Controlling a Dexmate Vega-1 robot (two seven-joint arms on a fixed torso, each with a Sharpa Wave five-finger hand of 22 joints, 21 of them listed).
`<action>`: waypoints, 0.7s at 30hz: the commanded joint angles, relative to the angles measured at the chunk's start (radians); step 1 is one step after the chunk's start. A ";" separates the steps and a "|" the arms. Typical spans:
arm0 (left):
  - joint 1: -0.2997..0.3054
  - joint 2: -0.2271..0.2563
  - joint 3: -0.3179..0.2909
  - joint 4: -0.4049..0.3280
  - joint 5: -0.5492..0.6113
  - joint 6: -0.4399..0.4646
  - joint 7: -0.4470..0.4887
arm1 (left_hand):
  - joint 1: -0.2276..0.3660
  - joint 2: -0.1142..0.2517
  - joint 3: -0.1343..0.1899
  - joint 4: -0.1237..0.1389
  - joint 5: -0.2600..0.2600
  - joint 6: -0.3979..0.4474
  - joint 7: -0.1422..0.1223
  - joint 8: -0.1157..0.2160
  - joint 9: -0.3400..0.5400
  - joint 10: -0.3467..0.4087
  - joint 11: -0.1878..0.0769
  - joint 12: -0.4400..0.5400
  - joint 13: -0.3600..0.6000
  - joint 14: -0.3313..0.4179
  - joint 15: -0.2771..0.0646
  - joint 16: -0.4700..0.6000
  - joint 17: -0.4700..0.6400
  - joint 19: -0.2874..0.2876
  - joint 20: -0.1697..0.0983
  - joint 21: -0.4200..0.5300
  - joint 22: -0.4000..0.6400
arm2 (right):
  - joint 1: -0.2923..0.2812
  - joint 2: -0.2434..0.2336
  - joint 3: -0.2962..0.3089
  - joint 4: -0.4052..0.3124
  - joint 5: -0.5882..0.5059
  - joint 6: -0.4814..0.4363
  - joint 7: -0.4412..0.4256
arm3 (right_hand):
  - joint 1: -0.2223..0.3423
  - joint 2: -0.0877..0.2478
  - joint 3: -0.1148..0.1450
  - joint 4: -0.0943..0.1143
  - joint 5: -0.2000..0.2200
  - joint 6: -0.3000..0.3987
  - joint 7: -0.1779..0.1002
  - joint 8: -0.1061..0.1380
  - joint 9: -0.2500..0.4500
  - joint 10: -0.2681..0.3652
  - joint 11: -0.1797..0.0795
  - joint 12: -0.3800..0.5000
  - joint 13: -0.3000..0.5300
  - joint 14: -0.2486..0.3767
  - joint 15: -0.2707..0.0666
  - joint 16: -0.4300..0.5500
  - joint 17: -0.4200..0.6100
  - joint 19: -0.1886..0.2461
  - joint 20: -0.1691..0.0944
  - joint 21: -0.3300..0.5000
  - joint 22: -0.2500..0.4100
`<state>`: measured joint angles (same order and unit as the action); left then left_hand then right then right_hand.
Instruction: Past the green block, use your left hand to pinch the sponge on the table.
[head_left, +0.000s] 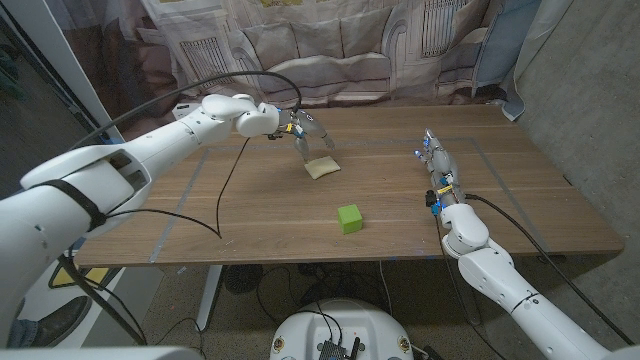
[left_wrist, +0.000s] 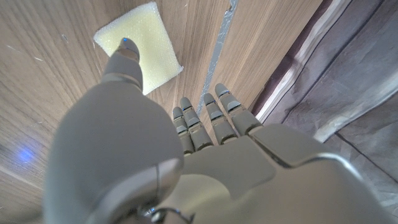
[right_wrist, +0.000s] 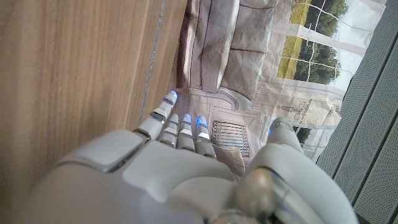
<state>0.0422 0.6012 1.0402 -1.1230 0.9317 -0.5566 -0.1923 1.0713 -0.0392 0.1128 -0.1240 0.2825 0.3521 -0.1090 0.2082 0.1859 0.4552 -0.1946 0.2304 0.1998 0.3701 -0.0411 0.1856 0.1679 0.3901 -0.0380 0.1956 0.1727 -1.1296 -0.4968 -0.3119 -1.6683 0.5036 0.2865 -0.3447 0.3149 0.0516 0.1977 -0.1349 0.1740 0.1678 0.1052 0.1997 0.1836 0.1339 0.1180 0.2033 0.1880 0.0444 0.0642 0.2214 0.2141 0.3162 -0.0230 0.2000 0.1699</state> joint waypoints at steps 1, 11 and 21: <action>-0.022 -0.031 0.054 0.083 0.027 -0.006 0.095 | 0.012 0.001 -0.005 -0.003 -0.005 0.011 -0.001 0.003 0.003 0.010 -0.004 0.009 0.003 0.010 -0.117 0.007 0.000 0.007 -0.006 0.002 -0.001 | -0.015 -0.005 0.006 -0.011 0.006 -0.001 -0.007 | 0.008 0.005 -0.004 0.000 0.003 0.006 -0.004 -0.003 0.002 0.006 -0.004 -0.001 0.003 0.008 0.005 -0.003 -0.001 0.007 0.002 -0.004 0.001; -0.026 -0.056 0.083 0.142 0.005 -0.009 0.148 | 0.023 0.002 -0.008 -0.006 -0.005 0.050 -0.006 0.008 0.003 0.039 -0.003 0.014 0.003 0.044 -0.126 0.011 0.000 0.026 -0.011 0.005 -0.001 | -0.023 -0.011 0.009 -0.021 0.012 -0.013 -0.009 | 0.008 0.006 -0.004 0.000 0.003 0.005 -0.004 -0.004 0.002 0.006 -0.004 -0.001 0.003 0.008 0.005 -0.004 -0.001 0.007 0.003 -0.004 0.001; -0.033 -0.075 0.105 0.186 -0.018 -0.006 0.172 | 0.033 0.007 -0.017 -0.004 -0.011 0.112 -0.007 0.013 0.003 0.091 0.000 0.023 0.002 0.117 -0.136 0.020 0.001 0.079 -0.037 0.017 0.001 | -0.024 -0.011 0.008 -0.020 0.026 -0.019 -0.001 | 0.008 0.006 -0.005 0.000 0.003 0.005 -0.005 -0.004 0.003 0.007 -0.004 -0.001 0.003 0.009 0.005 -0.004 0.000 0.008 0.004 -0.004 0.002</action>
<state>0.0178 0.5506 1.1162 -0.9951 0.9369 -0.5656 -0.0568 1.0913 -0.0302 0.1049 -0.1241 0.2734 0.4439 -0.1178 0.2167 0.1861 0.5315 -0.1974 0.2459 0.2000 0.4653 -0.0464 0.2002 0.1680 0.4483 -0.0449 0.2039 0.1727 -1.1500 -0.5064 -0.3039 -1.6871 0.5149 0.2765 -0.3519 0.3204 0.0570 0.1977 -0.1349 0.1740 0.1678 0.1052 0.1957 0.1836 0.1339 0.1180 0.2034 0.1880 0.0444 0.0642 0.2214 0.2141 0.3163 -0.0230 0.1958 0.1699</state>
